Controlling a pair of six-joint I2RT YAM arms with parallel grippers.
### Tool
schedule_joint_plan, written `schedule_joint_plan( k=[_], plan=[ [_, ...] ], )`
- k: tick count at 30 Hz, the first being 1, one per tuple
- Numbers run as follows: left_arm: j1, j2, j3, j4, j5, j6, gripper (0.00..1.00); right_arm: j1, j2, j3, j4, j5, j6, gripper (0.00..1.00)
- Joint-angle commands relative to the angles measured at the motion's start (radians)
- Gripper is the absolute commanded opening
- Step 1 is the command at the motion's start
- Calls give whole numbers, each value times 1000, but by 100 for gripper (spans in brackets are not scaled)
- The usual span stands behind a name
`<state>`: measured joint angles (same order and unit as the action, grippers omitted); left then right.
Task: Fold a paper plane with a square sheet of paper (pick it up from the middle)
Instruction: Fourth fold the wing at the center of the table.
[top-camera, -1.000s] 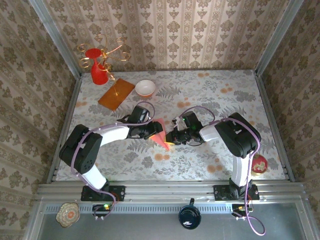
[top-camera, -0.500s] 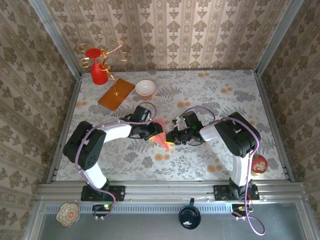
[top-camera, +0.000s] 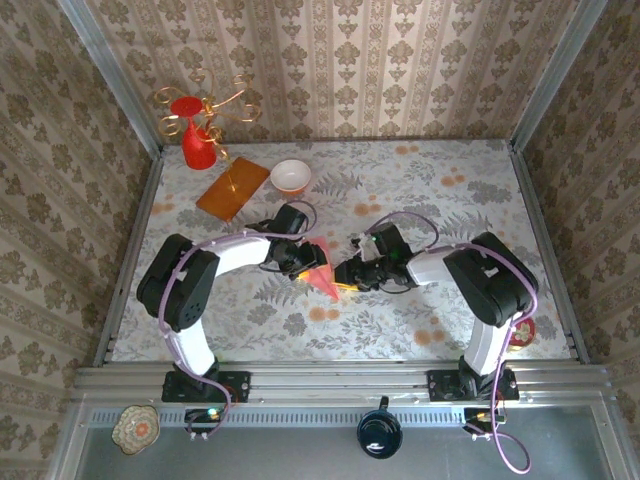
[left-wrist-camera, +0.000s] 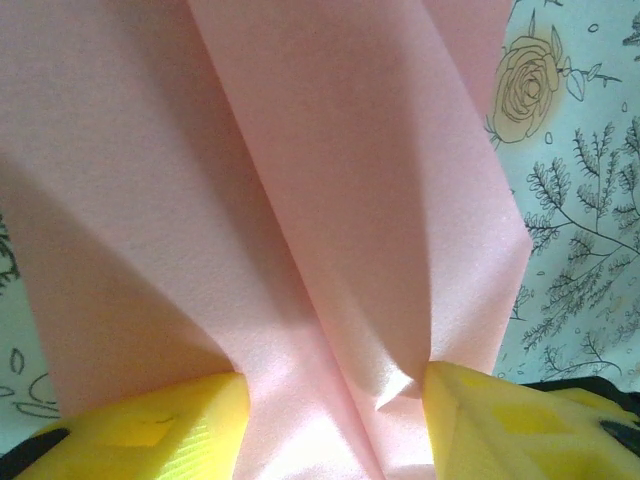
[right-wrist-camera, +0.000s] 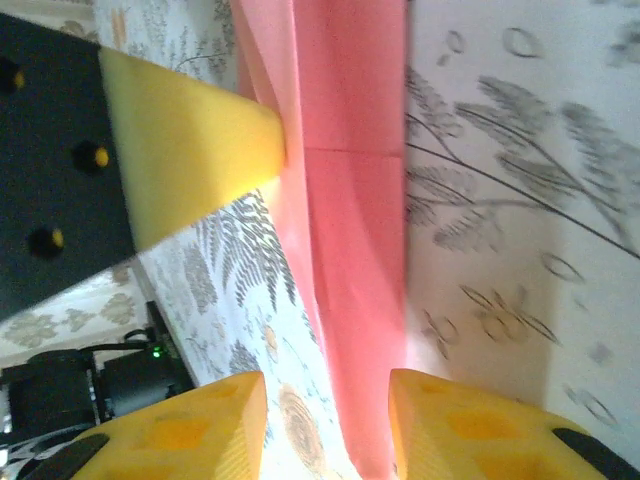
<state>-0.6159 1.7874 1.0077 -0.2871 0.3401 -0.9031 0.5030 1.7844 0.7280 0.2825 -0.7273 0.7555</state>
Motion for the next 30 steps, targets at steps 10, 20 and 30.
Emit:
schedule_joint_plan(
  k=[10,20,30],
  plan=[
    [-17,112,11,-175,-110,-8,54,51,-102,35,-175,109,-136,32],
    [-22,147,19,-205,-125,-8,55,124,-48,88,-166,106,-134,24],
    [-22,161,20,-210,-124,-7,55,126,-5,108,-200,136,-137,23]
  ],
)
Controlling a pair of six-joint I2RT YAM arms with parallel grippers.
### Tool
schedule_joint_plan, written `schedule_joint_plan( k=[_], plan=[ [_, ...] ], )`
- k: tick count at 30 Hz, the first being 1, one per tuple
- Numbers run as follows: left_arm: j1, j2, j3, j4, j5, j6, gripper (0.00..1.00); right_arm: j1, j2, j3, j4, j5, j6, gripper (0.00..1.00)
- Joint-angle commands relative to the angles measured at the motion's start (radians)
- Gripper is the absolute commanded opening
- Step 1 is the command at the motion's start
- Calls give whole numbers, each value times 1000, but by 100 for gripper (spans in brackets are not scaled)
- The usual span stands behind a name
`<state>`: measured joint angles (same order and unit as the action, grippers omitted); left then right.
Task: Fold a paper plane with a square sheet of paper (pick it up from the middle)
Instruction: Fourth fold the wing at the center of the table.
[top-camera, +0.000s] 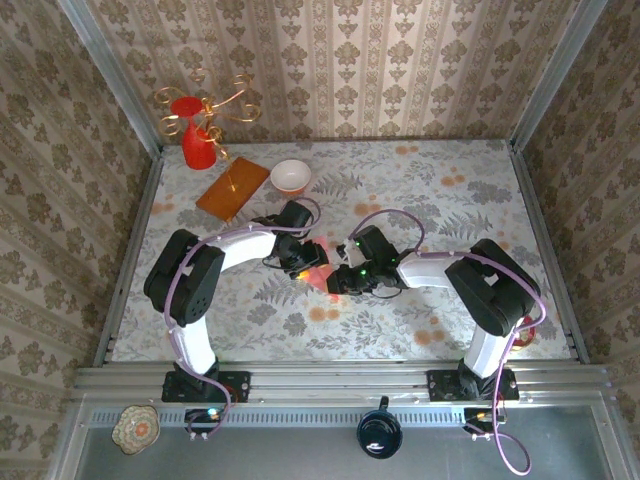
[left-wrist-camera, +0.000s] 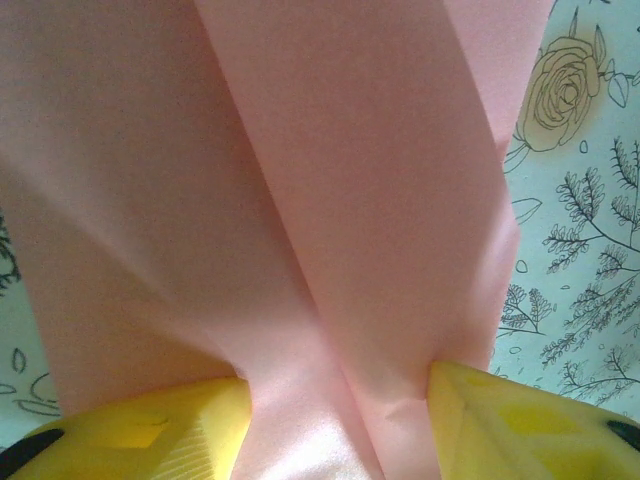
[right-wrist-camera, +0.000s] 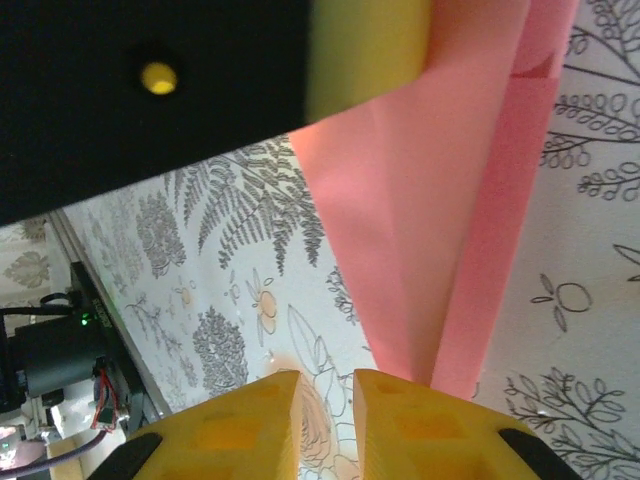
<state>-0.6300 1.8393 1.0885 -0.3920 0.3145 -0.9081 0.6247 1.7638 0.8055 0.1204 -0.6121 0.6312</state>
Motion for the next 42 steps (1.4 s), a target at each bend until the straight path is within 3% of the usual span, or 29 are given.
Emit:
schedule_joint_plan(
  k=[1,31,42],
  plan=[
    [-9,108,-61,-104,-97,-2,55,4,18,30,-41,22,-11,23],
    [-8,109,-56,-104,-89,1,52,4,78,44,-126,46,-24,22],
    [23,-52,38,-97,-74,75,51,4,74,41,-293,93,-69,21]
  ],
)
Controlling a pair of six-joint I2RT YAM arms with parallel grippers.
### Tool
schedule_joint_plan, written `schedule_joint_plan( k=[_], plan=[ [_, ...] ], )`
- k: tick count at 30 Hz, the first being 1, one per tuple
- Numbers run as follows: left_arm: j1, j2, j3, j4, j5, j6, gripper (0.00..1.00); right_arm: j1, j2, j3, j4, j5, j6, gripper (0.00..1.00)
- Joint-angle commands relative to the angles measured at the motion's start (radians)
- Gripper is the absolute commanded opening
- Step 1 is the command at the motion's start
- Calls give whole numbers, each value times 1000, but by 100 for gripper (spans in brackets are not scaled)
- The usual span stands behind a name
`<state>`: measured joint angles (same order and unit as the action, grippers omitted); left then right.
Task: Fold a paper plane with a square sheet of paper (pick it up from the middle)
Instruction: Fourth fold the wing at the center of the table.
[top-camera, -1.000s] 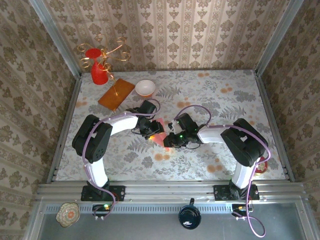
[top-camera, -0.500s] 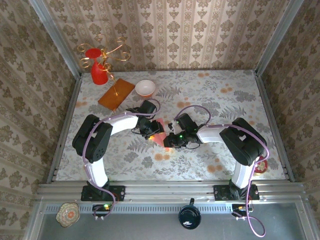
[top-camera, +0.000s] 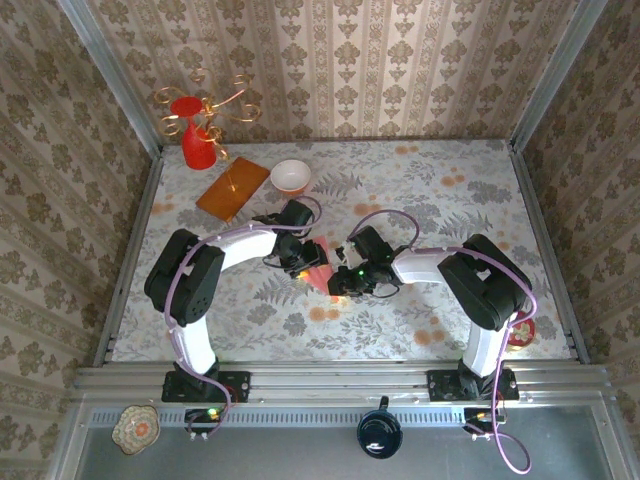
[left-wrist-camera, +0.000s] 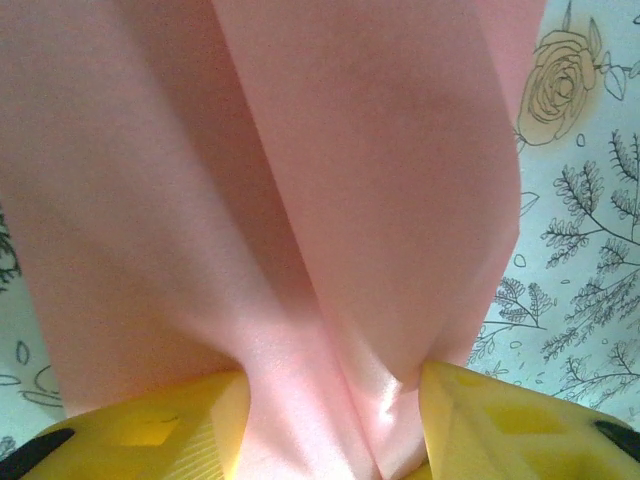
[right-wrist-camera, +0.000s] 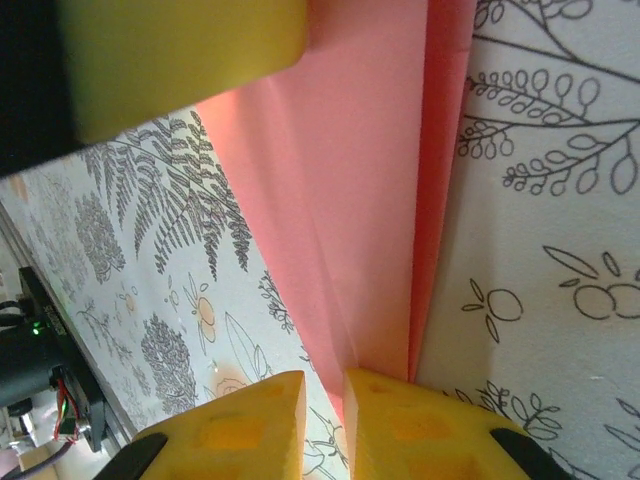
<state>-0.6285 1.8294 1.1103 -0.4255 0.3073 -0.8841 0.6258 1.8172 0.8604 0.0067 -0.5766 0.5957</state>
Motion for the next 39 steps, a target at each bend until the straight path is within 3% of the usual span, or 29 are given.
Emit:
schedule_joint_plan(
  k=[1,5,8,12,17,24,39],
  plan=[
    [26,-73,20,-45,-63,62,51,3,21,-13,-189,59,-38,21],
    [45,-191,-17,74,-23,90,47,2,22,-11,-209,61,-46,20],
    [47,-240,-81,185,32,98,38,2,26,-6,-210,58,-45,20],
    [40,-245,-151,316,128,80,26,2,31,-1,-212,53,-45,19],
    [17,-218,-195,434,207,58,19,2,37,2,-212,52,-43,19],
    [6,-148,-246,583,274,-10,14,2,39,5,-208,47,-36,19],
    [61,-80,-274,594,234,7,11,0,42,3,-211,46,-34,18]
  ],
)
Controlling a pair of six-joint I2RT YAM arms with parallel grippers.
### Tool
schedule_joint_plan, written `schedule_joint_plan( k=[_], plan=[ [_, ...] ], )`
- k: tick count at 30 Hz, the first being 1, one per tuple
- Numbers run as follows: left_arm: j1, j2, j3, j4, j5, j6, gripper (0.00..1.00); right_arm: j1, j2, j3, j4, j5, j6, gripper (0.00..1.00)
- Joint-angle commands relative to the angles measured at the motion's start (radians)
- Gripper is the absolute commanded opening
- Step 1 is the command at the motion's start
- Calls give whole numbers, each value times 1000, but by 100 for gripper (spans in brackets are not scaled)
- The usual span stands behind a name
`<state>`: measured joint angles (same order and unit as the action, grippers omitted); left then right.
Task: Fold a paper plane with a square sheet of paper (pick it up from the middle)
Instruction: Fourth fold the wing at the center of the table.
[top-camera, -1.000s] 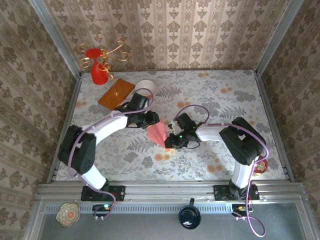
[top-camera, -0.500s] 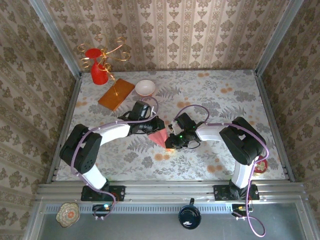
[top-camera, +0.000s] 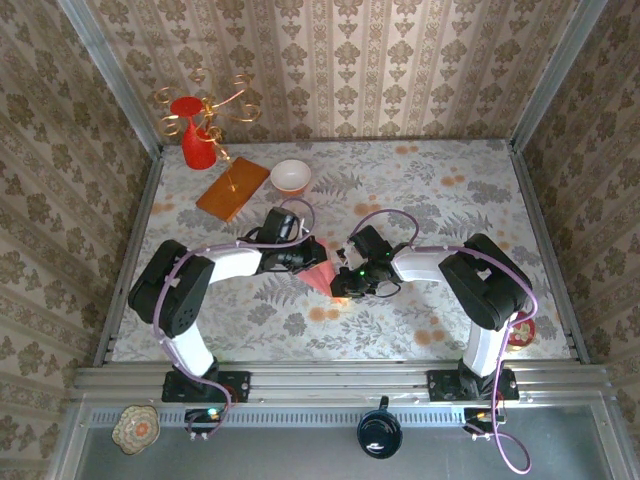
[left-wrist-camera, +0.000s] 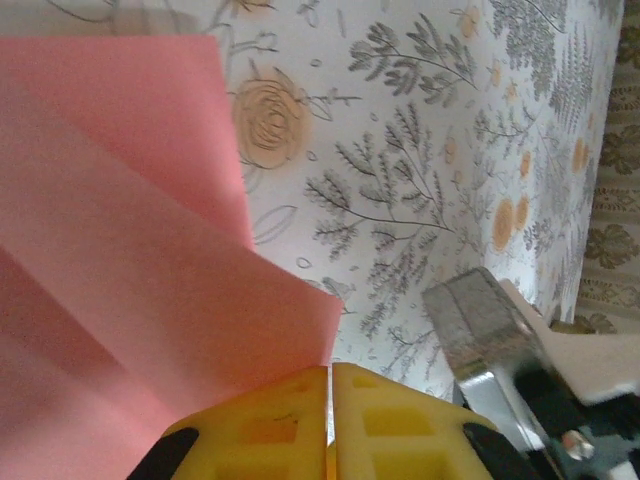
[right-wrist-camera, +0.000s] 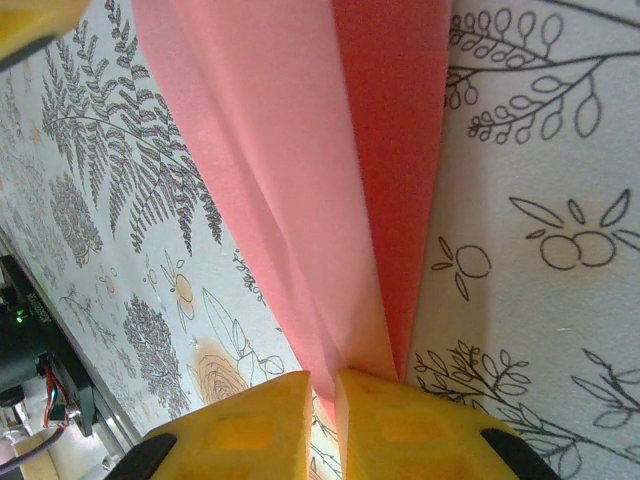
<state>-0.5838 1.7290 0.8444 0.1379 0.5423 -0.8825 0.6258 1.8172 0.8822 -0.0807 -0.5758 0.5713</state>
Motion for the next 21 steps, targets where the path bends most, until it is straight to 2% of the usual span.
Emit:
schedule_joint_plan(
  k=[1,21],
  plan=[
    [24,28,-9,34,2,6,11,0,44,-20,-123,44,-10,18],
    [64,105,10,25,23,48,12,0,51,-23,-122,45,-5,18]
  ],
)
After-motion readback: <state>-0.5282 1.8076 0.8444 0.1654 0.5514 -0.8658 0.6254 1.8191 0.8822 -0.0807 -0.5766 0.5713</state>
